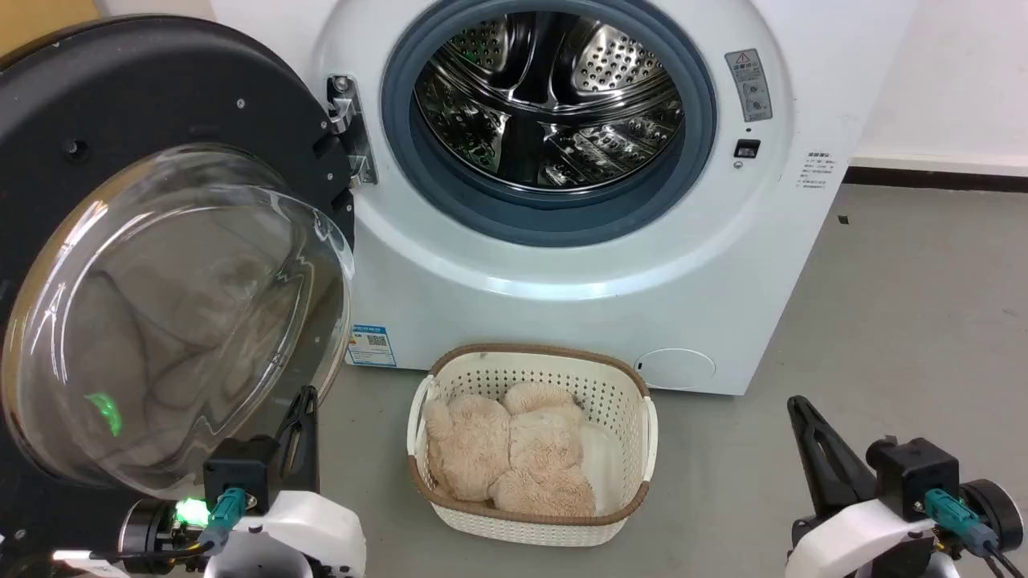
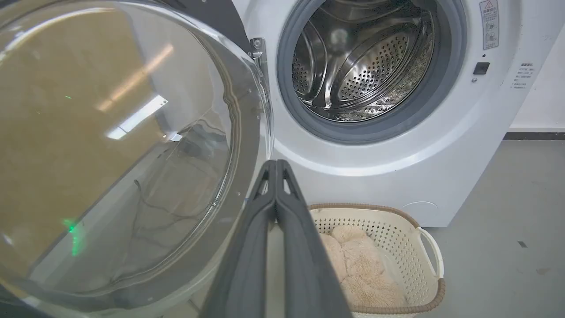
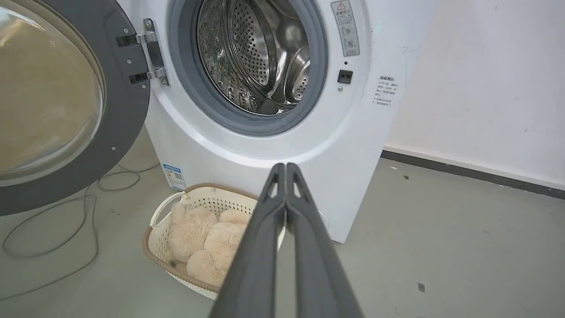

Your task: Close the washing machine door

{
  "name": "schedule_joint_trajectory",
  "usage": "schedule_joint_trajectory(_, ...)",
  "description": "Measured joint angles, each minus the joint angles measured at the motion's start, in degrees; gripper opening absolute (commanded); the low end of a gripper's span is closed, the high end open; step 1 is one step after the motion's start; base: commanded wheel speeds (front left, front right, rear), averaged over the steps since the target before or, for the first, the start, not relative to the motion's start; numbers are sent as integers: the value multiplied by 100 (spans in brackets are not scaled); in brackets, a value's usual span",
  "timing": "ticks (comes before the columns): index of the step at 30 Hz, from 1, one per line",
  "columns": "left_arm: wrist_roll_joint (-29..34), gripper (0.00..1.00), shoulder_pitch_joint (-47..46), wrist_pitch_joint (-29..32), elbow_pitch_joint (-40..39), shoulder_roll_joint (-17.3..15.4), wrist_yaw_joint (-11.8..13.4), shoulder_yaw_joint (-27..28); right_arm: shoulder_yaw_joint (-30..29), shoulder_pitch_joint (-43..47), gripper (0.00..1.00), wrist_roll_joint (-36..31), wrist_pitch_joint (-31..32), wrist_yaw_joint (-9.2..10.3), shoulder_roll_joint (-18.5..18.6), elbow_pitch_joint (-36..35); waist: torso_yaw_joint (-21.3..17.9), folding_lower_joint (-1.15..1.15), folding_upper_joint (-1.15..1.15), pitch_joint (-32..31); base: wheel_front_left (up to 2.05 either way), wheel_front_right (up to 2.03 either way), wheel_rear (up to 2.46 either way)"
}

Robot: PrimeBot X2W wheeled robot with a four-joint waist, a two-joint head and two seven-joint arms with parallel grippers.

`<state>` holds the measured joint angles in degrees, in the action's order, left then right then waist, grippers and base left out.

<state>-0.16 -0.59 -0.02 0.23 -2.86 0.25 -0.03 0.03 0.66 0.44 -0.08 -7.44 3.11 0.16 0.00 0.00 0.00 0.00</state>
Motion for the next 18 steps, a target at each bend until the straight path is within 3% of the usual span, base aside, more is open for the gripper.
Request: schedule_joint_trajectory(18,0,0,0,0,0,0,0,-1,-1,0,0,0,0,0,0,0,0,0,0,0,0,0,0)
